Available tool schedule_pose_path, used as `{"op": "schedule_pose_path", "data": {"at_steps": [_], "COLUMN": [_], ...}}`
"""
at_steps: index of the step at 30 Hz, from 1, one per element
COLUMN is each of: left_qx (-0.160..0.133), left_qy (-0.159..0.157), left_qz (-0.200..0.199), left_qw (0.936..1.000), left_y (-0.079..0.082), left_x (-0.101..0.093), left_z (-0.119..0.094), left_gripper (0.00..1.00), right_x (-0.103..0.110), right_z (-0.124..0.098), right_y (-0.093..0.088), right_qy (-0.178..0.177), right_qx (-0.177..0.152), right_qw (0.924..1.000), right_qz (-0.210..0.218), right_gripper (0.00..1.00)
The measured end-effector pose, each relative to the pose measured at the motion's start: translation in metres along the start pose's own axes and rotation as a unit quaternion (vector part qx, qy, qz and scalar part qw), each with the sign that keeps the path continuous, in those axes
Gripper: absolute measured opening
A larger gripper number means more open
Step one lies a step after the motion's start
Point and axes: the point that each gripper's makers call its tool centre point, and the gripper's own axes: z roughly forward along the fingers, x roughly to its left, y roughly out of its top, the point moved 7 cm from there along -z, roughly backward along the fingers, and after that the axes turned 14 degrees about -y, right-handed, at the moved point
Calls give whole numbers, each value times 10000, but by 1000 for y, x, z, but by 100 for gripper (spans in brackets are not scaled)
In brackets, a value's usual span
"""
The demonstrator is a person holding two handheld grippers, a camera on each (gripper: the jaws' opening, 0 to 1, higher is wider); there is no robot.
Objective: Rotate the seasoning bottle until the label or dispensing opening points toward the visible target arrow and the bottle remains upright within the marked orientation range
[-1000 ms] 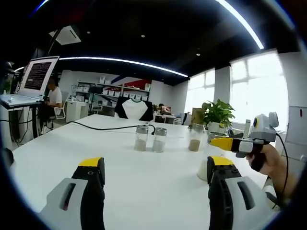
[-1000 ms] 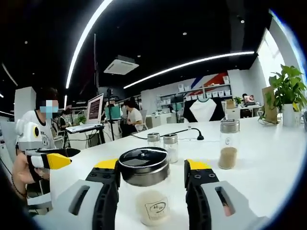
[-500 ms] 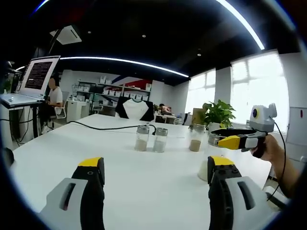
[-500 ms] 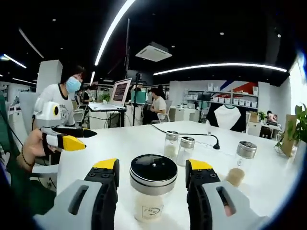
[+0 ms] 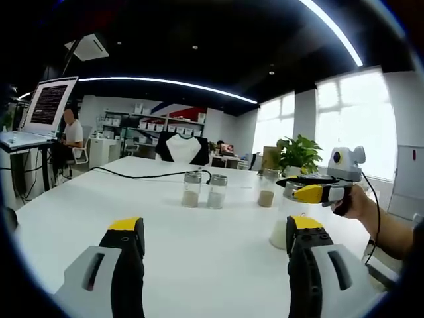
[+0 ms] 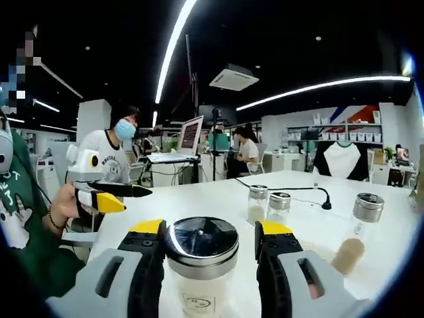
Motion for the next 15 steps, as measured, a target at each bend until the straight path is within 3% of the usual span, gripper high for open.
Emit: {"op": "schedule_pose_path", "data": {"at_steps": [7,12,15], "left_qx": [34,65,68], "left_qy": [-32,-55,-71], "left_qz": [35,49,26], "left_qw": [10000,10000,9999], "left_y": [0,-1,-2], "left_x": [-5,-6,-7], "left_z": [1,2,2], "left_gripper": [93,93,93], "right_x": [-3,3,2], "right_z": [-2,-2,-2], "right_y": [-5,-6,-6], "right_qy": [231,479,451], "right_qx": [-132,-213,-220], "right_qw": [9996,9986,9987], "right_qz": [-10,87,84], "right_gripper": [50,42,42]}}
